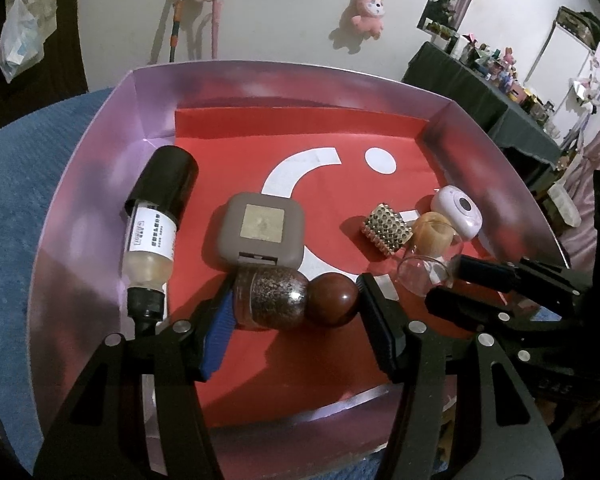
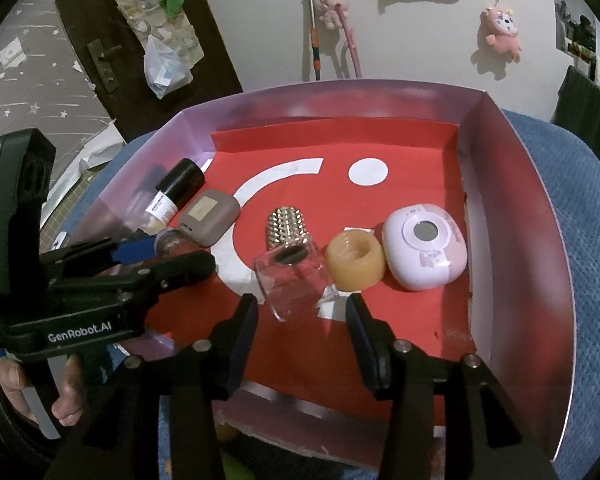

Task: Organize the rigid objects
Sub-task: 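Open the left tool to release the glitter bottle while the right tool releases the cup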

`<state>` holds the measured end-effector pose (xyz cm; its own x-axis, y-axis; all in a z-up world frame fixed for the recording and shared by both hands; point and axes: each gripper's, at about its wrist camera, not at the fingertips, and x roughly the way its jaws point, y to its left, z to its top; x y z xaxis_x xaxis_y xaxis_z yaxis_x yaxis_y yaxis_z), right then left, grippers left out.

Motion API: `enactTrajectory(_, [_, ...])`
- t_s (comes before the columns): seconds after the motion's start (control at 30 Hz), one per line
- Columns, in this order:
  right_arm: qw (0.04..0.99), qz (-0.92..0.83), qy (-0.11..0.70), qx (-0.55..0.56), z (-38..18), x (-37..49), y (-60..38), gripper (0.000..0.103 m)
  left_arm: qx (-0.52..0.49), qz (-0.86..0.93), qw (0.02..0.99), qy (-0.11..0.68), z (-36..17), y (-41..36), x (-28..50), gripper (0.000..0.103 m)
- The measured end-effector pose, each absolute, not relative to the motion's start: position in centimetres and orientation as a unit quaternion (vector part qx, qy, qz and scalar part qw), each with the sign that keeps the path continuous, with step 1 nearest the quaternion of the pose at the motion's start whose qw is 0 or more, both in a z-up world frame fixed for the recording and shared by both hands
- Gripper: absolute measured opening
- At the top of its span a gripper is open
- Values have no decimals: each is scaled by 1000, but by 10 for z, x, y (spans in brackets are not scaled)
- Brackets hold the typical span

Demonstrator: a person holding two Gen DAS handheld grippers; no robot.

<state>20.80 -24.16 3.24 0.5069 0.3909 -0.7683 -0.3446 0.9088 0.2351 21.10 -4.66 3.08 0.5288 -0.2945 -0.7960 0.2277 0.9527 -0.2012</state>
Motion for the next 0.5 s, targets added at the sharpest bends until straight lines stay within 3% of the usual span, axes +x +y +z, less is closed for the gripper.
enactTrajectory(0.13, [871,212,442,28,36,202,-243,57,-37,-146,873,464,31,-45,208,57])
enactTrajectory(0.37, [877,216,428,34,46,190,-248,59,-24,-132,879,457,36,-45,199,57])
enactTrajectory(0.5, [881,219,418,36,52,181,-249,67,-18,-128,880,457,37,-46,196,57])
